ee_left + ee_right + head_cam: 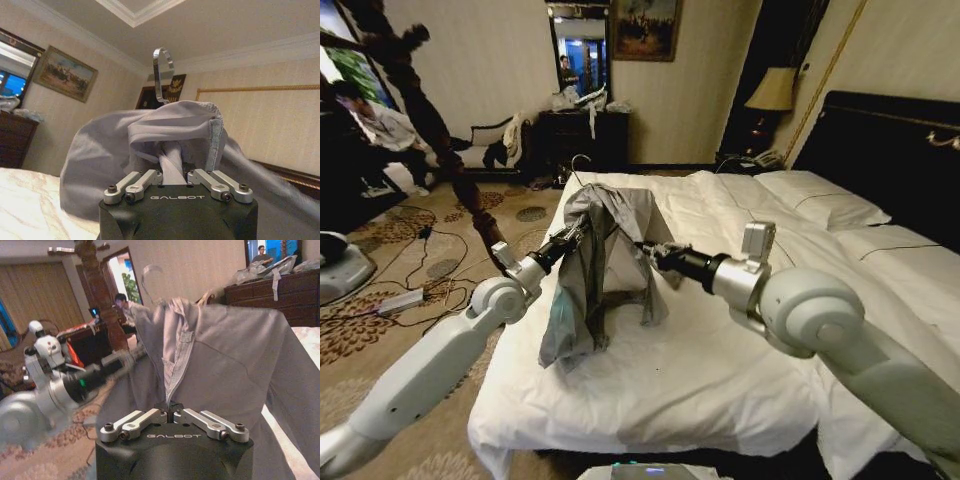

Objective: Pick up the clothes from the bed and hang them on the clothes hanger.

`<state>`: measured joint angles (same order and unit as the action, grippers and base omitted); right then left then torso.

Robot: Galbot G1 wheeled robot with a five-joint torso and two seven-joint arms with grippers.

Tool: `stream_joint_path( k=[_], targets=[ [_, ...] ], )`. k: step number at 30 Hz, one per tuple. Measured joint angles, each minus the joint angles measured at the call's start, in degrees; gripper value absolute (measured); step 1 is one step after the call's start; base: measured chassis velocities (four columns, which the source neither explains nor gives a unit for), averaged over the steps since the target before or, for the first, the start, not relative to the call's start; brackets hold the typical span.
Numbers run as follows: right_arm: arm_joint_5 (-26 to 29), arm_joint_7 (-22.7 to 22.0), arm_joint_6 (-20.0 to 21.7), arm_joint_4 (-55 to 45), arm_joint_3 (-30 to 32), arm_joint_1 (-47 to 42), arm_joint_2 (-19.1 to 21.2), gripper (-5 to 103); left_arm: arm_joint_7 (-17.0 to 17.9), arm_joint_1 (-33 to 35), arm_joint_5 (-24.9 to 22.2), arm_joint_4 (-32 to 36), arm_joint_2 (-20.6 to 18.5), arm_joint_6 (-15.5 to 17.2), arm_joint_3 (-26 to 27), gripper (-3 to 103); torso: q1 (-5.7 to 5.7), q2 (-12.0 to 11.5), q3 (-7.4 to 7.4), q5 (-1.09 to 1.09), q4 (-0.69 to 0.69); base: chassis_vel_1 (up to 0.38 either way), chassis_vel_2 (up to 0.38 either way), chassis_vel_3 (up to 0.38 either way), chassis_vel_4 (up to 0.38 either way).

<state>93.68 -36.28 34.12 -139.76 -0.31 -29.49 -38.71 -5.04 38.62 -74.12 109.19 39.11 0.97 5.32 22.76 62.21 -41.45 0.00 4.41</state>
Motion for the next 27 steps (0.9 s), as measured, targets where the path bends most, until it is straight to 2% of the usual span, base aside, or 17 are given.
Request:
stream_joint_path(
  k=[3, 5, 9, 10, 12, 15, 18, 19, 21, 22, 24, 25, 26, 27],
  targets=[
    [-1.63, 0.61, 0.12, -0.38, -0.03, -1.61, 0.36, 0, 0.13, -0.79, -0.73, 0.18, -0.58, 0.0, 0.12, 15, 0.0, 0.0, 0.0, -0.01, 0.02, 0.0, 0.0, 0.0, 0.0],
    [-3.03, 1.05, 0.27, -0.15, 0.1, -2.8, 0.13, 0, 0.48, -1.53, -1.66, 0.75, -0.97, 0.05, 0.12, 15, -0.01, 0.0, 0.01, 0.0, 0.09, 0.0, 0.0, 0.0, 0.0],
    [-3.41, 1.81, 0.63, 0.77, 0.14, -3.06, -0.37, -3, 0.58, -1.39, -1.97, 2.1, -1.41, 0.08, 0.11, 15, 0.01, 0.0, 0.0, 0.01, 0.05, 0.0, 0.0, 0.0, 0.0],
    [-3.24, 2.08, 0.72, 0.91, 0.35, -3.14, -0.4, 2, 0.61, -1.2, -1.99, 2.5, -1.56, 0.09, 0.12, 15, 0.0, 0.0, 0.0, -0.01, 0.03, 0.0, 0.0, 0.0, 0.0],
    [-3.14, 2.22, 0.76, 0.92, 0.47, -3.21, -0.39, 2, 0.62, -1.11, -2.0, 2.66, -1.67, 0.09, 0.16, 15, 0.0, 0.0, 0.0, -0.01, 0.03, 0.0, 0.0, 0.0, 0.0],
    [-3.05, 3.06, 0.77, 0.78, 1.19, -3.76, -0.07, 19, 0.67, -1.15, -2.1, 2.76, -1.86, 0.09, 0.52, 15, 0.0, 0.0, 0.0, 0.0, 0.05, 0.0, 0.0, 0.0, 0.0],
    [-3.04, 4.38, 0.69, 0.45, 2.27, -4.27, 0.45, 24, 0.78, -1.35, -2.4, 2.75, -1.87, 0.09, 0.62, 15, 0.01, 0.0, 0.0, 0.0, 0.05, 0.0, 0.0, 0.0, 0.0],
    [-2.81, 5.55, 0.36, 0.2, 3.14, -4.36, 0.82, 35, 0.84, -1.42, -2.53, 2.77, -1.88, 0.09, 0.63, 15, 0.0, 0.0, 0.0, 0.0, 0.06, 0.0, 0.0, 0.0, 0.0],
    [-2.71, 5.93, 0.22, 0.11, 3.49, -4.36, 0.96, 35, 0.85, -1.42, -2.54, 2.79, -1.87, 0.08, 0.63, 15, 0.0, 0.0, 0.0, 0.0, 0.06, 0.0, 0.0, 0.0, 0.0],
    [-2.76, 6.37, 0.0, 0.09, 4.12, -4.37, 1.24, 39, 0.88, -1.41, -2.54, 2.83, -1.87, 0.08, 0.63, 15, -0.01, 0.01, 0.0, 0.0, 0.06, 0.0, 0.0, 0.0, 0.0],
    [-6.15, 7.47, -0.62, 0.9, 6.31, -5.95, 2.64, 51, 0.89, -1.05, -2.54, 3.2, -1.94, 0.05, 0.75, 15, 0.0, 0.0, 0.0, -0.02, 0.04, 0.0, 0.0, 0.0, 0.0],
    [-9.62, 8.45, -1.64, 1.93, 7.35, -7.55, 3.61, 56, 0.89, -0.82, -2.56, 3.45, -2.17, 0.05, 1.02, 15, 0.0, 0.0, 0.0, -0.02, 0.04, 0.0, 0.0, 0.0, 0.0],
    [-9.62, 8.45, -1.64, 1.93, 7.35, -7.55, 3.61, 56, 0.89, -0.82, -2.56, 3.45, -2.17, 0.05, 1.02, 15, 0.0, 0.0, 0.0, -0.02, 0.04, 0.0, 0.0, 0.0, 0.0],
    [-12.0, 9.14, -2.5, 2.66, 8.09, -8.81, 4.3, 56, 0.89, -0.63, -2.58, 3.64, -2.39, 0.04, 1.25, 15, 0.0, 0.0, 0.0, -0.01, 0.04, 0.0, 0.0, 0.0, 0.0]
  ],
)
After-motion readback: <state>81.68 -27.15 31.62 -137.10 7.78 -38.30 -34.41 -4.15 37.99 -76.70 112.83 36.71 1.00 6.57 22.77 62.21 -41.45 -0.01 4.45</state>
